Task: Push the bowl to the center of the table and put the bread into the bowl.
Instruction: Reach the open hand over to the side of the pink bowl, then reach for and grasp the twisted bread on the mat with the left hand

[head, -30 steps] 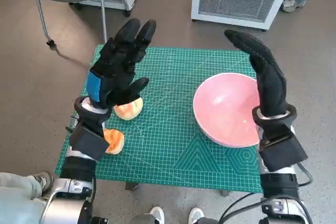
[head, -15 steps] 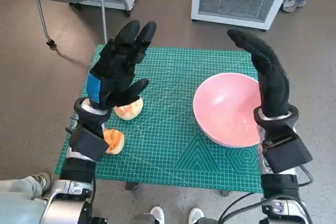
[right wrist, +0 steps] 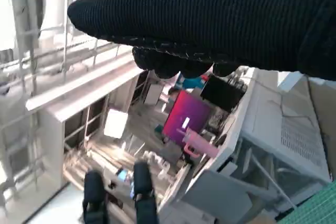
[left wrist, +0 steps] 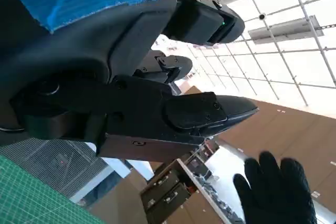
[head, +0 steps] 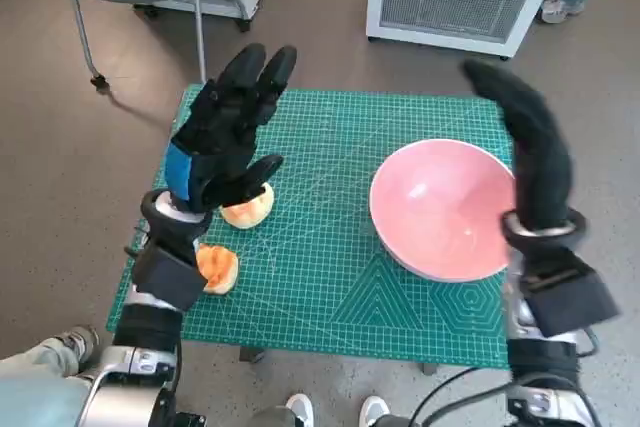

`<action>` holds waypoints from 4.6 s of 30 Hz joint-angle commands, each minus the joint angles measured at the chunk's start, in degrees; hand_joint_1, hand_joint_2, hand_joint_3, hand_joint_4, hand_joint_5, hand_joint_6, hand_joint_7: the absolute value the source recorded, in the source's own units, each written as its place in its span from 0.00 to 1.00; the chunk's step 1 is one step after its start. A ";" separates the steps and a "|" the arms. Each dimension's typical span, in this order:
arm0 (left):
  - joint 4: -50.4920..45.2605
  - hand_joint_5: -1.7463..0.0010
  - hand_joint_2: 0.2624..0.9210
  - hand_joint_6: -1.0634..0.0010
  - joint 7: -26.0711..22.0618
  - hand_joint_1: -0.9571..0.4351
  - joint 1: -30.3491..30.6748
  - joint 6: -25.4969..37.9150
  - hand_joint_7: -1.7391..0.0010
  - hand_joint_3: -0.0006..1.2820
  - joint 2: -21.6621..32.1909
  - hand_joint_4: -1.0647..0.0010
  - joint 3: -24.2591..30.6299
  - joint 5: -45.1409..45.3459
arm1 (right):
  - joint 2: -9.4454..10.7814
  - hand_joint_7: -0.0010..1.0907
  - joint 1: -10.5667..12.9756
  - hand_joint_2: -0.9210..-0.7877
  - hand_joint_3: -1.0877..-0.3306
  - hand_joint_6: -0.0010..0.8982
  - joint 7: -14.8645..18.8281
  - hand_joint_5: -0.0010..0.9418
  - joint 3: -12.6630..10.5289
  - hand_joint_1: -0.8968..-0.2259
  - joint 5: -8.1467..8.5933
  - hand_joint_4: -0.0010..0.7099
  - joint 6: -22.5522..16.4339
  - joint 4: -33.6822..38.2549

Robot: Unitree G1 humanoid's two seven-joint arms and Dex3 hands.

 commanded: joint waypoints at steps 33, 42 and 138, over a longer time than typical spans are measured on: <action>-4.83 1.00 1.00 0.62 1.79 0.52 5.53 2.40 1.00 0.25 0.21 0.74 0.67 0.21 | 6.57 0.51 -0.74 0.00 0.24 0.00 -8.84 0.00 -3.86 0.50 -0.80 0.26 0.83 35.54; -6.37 1.00 1.00 0.62 1.18 0.52 6.36 3.35 1.00 0.25 1.38 0.74 1.20 -0.29 | 10.02 0.50 -5.56 0.00 0.23 0.00 -4.36 0.00 -4.79 0.48 2.61 0.26 3.15 39.53; -29.25 1.00 0.99 0.68 -26.87 0.38 23.74 12.77 1.00 0.02 43.38 0.83 12.88 1.11 | 5.95 0.56 -0.46 0.00 0.32 0.00 8.85 0.00 5.51 0.38 2.54 0.29 5.70 -8.41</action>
